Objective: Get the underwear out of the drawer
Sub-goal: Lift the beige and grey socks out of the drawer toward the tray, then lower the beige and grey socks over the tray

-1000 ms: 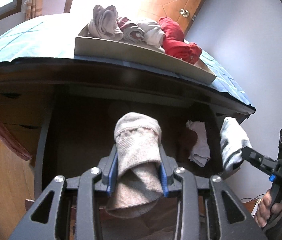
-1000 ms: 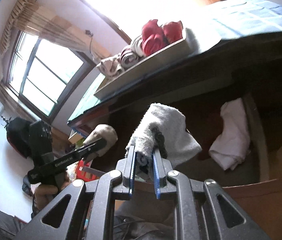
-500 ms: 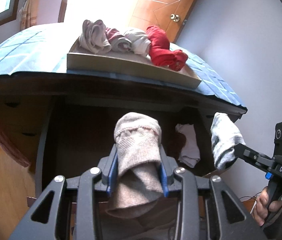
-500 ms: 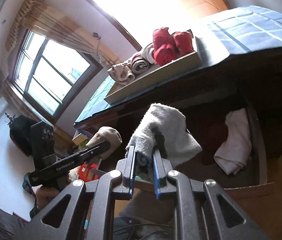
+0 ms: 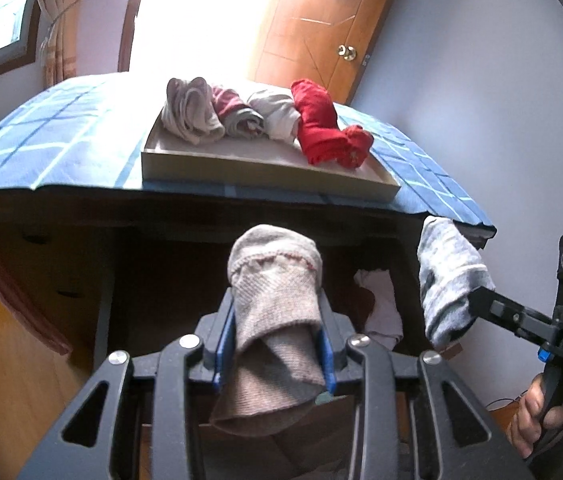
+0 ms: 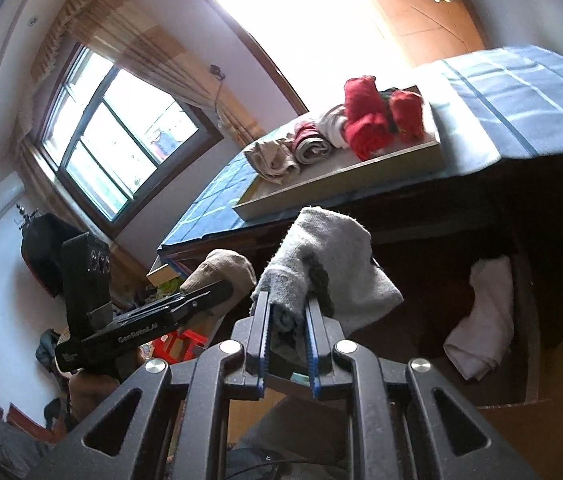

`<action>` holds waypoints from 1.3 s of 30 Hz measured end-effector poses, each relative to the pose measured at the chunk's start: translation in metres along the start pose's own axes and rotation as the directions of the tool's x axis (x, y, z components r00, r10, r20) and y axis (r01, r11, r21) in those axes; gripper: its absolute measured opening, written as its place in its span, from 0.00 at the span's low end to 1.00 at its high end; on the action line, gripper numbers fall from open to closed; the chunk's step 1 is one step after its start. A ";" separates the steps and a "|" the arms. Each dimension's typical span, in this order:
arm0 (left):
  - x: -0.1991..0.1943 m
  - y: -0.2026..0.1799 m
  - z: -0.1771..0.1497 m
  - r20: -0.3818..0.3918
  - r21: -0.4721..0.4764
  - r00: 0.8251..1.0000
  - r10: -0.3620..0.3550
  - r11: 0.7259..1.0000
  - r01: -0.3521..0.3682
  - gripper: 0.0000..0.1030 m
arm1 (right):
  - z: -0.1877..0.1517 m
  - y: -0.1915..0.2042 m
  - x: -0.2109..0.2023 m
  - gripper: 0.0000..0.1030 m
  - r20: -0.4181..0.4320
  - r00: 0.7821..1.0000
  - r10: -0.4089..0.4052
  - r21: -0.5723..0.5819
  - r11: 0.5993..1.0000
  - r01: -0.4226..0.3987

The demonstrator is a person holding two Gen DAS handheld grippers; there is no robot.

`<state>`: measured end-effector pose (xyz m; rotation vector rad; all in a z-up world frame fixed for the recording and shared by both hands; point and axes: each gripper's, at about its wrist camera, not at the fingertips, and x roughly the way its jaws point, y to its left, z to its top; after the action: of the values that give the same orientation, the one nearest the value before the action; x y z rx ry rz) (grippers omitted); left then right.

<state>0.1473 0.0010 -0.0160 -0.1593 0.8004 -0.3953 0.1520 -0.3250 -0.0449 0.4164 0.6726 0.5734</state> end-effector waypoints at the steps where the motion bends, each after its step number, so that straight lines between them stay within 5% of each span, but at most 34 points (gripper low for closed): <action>1: 0.000 0.000 0.001 0.002 0.002 1.000 0.005 1.000 -0.005 0.33 | 0.002 0.003 0.001 0.17 -0.001 1.000 0.008 -0.006 1.000 -0.008; 15: -0.014 -0.006 0.018 0.055 0.049 0.997 0.055 0.997 -0.058 0.33 | 0.026 0.030 0.011 0.17 0.022 0.999 0.038 -0.083 0.996 -0.036; 39: -0.007 -0.009 0.074 0.171 0.118 0.974 0.147 0.979 -0.168 0.33 | 0.082 0.063 0.044 0.17 0.140 0.988 -0.059 -0.223 0.971 0.089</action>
<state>0.1937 -0.0048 0.0423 -0.0034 0.6196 -0.2794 0.2139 -0.2638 0.0268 0.2104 0.4854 0.5401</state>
